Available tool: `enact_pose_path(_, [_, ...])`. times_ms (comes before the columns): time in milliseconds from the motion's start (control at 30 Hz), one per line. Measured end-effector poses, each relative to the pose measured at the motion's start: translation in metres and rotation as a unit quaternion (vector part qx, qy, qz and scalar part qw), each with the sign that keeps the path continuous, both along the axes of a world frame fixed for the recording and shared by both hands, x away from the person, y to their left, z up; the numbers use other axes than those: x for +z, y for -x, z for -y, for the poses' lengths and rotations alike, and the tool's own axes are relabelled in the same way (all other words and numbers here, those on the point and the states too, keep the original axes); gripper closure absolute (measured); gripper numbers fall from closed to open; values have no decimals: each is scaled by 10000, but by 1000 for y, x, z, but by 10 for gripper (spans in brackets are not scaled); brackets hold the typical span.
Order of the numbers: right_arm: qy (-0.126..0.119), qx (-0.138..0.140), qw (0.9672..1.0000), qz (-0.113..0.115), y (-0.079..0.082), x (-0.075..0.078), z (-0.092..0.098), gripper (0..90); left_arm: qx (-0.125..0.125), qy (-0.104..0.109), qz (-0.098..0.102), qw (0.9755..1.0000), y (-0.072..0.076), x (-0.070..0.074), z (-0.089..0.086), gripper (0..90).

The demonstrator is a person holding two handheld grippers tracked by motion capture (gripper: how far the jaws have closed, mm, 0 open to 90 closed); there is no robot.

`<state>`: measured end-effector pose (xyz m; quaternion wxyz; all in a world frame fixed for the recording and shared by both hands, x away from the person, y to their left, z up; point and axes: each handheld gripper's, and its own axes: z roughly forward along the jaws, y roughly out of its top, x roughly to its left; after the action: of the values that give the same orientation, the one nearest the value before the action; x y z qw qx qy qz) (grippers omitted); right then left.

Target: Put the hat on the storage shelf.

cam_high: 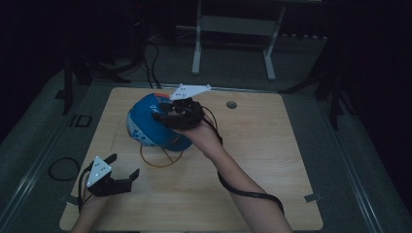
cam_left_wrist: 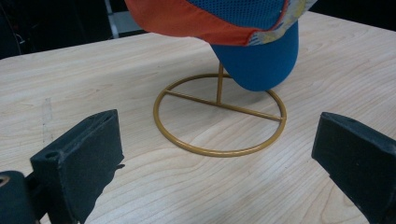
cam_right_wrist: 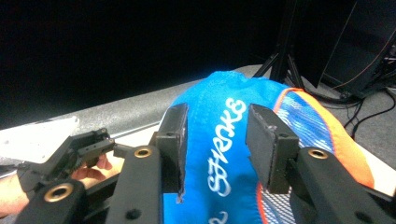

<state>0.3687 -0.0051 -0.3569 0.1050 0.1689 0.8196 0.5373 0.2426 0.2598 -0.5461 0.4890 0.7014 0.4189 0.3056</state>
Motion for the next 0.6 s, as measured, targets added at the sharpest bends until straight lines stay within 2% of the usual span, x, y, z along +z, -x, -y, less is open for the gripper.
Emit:
enact_pose_path(167, [-40,74,10000,48,5,-2,5,456,-5,3,-22,10000,0,-1,0,22])
enact_pose_path(200, [-39,172,9998,46,7,-3,9,384,-8,10,-16,10000,1,-1,0,22])
enact_pose_path(233, [-39,172,9998,46,7,-3,9,384,-8,10,-16,10000,1,-1,0,22])
enact_pose_path(267, [-86,259,9996,77,9,-5,12,296,-18,-14,2,10000,1,-1,0,22])
enact_pose_path(300, [-86,259,9996,77,9,-5,12,296,-18,-14,2,10000,1,-1,0,22])
enact_pose_path(333, [-137,263,9995,131,11,-7,17,236,-23,-29,-1,10000,2,-2,1,23])
enact_pose_path(367, [-137,263,9995,131,11,-7,17,236,-23,-29,-1,10000,2,-2,1,23])
enact_pose_path(400, [-150,316,9993,107,12,-8,18,175,-16,-28,-10,10000,2,-2,1,23])
enact_pose_path(433, [-178,365,9991,111,12,-9,21,153,-15,-9,-9,10000,2,-2,1,22])
enact_pose_path(600, [-257,486,9984,-111,11,-16,33,142,-38,36,-32,10000,2,-4,1,22])
